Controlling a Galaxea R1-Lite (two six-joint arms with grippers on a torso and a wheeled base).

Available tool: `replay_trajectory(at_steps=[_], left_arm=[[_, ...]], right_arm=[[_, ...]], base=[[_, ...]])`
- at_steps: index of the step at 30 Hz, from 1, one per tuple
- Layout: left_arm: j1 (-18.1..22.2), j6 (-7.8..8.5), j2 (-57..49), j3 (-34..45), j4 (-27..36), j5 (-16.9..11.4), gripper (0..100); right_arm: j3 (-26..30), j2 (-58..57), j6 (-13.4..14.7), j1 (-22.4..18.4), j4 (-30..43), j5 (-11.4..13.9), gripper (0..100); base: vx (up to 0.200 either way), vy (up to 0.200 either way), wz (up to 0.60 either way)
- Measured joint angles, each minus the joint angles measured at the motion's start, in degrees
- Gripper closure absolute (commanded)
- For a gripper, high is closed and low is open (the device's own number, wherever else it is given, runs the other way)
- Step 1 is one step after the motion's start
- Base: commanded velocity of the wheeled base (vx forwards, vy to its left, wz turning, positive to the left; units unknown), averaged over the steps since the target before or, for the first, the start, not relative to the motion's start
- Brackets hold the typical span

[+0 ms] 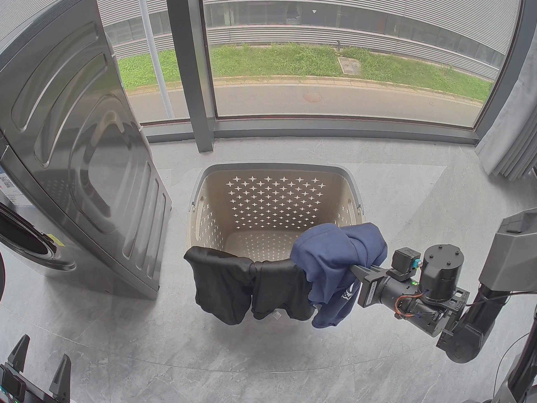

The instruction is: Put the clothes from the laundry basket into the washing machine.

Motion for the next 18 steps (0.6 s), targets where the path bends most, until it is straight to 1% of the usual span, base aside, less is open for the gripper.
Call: replay_trajectory(at_steps=[3, 7, 9, 13, 17, 18], left_arm=[[0.02, 0.0, -0.02, 0.0, 0.0, 0.0, 0], [0.05, 0.0, 0.0, 0.0, 0.0, 0.0, 0], [0.05, 0.0, 0.0, 0.0, 0.0, 0.0, 0], [0.05, 0.0, 0.0, 0.0, -0.02, 0.02, 0], [0.0, 0.07, 0.0, 0.0, -0.02, 0.0, 0], [0.0, 0.09, 0.0, 0.0, -0.02, 0.0, 0]], right_arm=[[1.13, -3.78, -0.66, 0.82, 0.09, -0.09, 100], [1.66, -9.36, -3.56, 1.38, 0.96, 0.09, 100], [1.49, -12.26, -4.52, 1.57, 3.02, 0.24, 100], [0.78, -18.74, -5.47, 2.39, 8.39, 0.38, 100], [0.15, -25.58, -6.0, 4.74, 14.62, 0.41, 100], [0.06, -26.51, -6.06, 5.23, 15.25, 0.41, 100]], base=[[0.0, 0.0, 0.0], [0.0, 0.0, 0.0], [0.0, 0.0, 0.0], [0.0, 0.0, 0.0], [-0.2, 0.0, 0.0], [-0.2, 0.0, 0.0]])
